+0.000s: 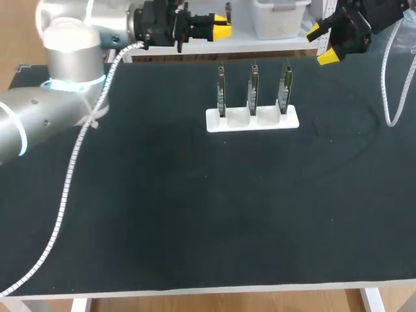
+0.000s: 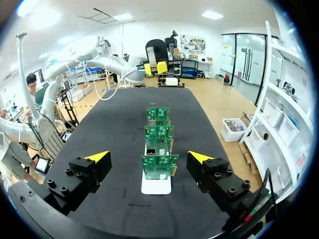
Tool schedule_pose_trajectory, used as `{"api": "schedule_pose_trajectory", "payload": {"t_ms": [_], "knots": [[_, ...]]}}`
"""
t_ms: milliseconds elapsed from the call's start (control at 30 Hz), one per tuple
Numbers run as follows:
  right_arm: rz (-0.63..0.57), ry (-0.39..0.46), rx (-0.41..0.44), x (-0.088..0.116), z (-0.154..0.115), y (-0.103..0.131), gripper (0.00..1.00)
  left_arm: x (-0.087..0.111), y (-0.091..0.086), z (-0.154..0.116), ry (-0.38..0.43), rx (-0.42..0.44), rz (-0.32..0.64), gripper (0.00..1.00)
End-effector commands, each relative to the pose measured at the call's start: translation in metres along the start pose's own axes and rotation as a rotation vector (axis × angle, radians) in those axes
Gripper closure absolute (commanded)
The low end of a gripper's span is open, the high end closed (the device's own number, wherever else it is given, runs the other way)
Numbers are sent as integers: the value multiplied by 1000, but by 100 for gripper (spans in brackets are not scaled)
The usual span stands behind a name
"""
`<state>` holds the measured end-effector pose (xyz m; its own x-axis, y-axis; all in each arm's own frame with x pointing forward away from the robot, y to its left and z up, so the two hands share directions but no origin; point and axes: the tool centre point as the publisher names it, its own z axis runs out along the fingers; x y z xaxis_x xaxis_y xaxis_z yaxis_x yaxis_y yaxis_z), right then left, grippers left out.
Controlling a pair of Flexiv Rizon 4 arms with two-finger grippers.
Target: Pick up the optical module with the left hand, and insert it into the network port with the right hand.
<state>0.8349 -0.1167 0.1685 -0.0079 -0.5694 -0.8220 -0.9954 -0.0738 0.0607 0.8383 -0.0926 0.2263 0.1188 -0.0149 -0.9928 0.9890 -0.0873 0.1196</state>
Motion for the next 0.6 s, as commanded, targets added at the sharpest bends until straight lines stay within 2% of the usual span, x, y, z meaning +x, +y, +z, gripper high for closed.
{"api": "schedule_pose_trajectory", "payload": {"t_ms": [33,233,400,600], "knots": [[0,-2,-948,0,-2,-8,0,7,18,16,-4,72,-6,100],[0,-2,-948,0,-2,-8,0,9,18,29,28,97,-32,100],[0,-2,-948,0,-2,-8,0,8,12,33,27,145,-102,100],[0,-2,-948,0,-2,-8,0,5,8,34,45,141,-112,100]]}}
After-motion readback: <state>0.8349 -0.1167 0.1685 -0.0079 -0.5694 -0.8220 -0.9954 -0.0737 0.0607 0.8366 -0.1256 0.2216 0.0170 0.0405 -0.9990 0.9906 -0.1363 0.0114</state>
